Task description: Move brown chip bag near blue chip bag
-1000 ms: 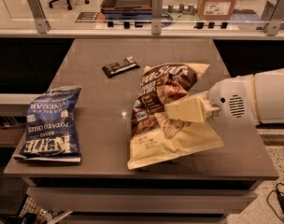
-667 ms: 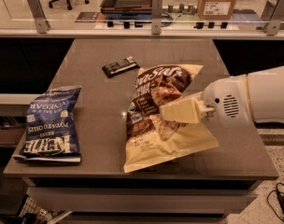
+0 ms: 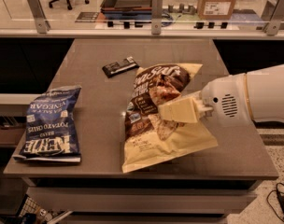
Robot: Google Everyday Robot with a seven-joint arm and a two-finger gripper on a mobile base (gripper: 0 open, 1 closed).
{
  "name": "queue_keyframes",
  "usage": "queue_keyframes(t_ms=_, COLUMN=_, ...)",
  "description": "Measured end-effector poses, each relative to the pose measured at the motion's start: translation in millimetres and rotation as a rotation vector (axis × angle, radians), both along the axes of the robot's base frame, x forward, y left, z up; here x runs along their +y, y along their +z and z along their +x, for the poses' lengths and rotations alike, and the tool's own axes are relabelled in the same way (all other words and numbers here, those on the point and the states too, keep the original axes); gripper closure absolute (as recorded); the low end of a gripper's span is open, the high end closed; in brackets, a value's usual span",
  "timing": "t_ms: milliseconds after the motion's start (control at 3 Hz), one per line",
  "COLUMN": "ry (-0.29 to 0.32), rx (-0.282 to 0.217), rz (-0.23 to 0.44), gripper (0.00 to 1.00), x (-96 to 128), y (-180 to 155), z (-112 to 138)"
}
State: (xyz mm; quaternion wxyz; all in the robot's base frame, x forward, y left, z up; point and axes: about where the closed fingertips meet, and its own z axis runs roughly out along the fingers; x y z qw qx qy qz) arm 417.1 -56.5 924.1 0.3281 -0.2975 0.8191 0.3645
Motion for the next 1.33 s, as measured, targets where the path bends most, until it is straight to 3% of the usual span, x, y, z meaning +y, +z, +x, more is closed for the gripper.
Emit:
queue_keyframes(t_ms=667, ry=0.005, rx=-0.007, rz=-0.007, gripper=0.13, x=3.7, y=3.3, z=-2.0)
queue_keyframes(t_ms=1000, ry=0.008, rx=-0.011, rz=-0.01, gripper=0.0, x=5.5, y=4.9, z=-3.0)
queue_keyframes(t_ms=1333, ry=0.008, rx=-0.011, rz=-0.01, gripper=0.0, x=5.6, y=4.9, z=-3.0)
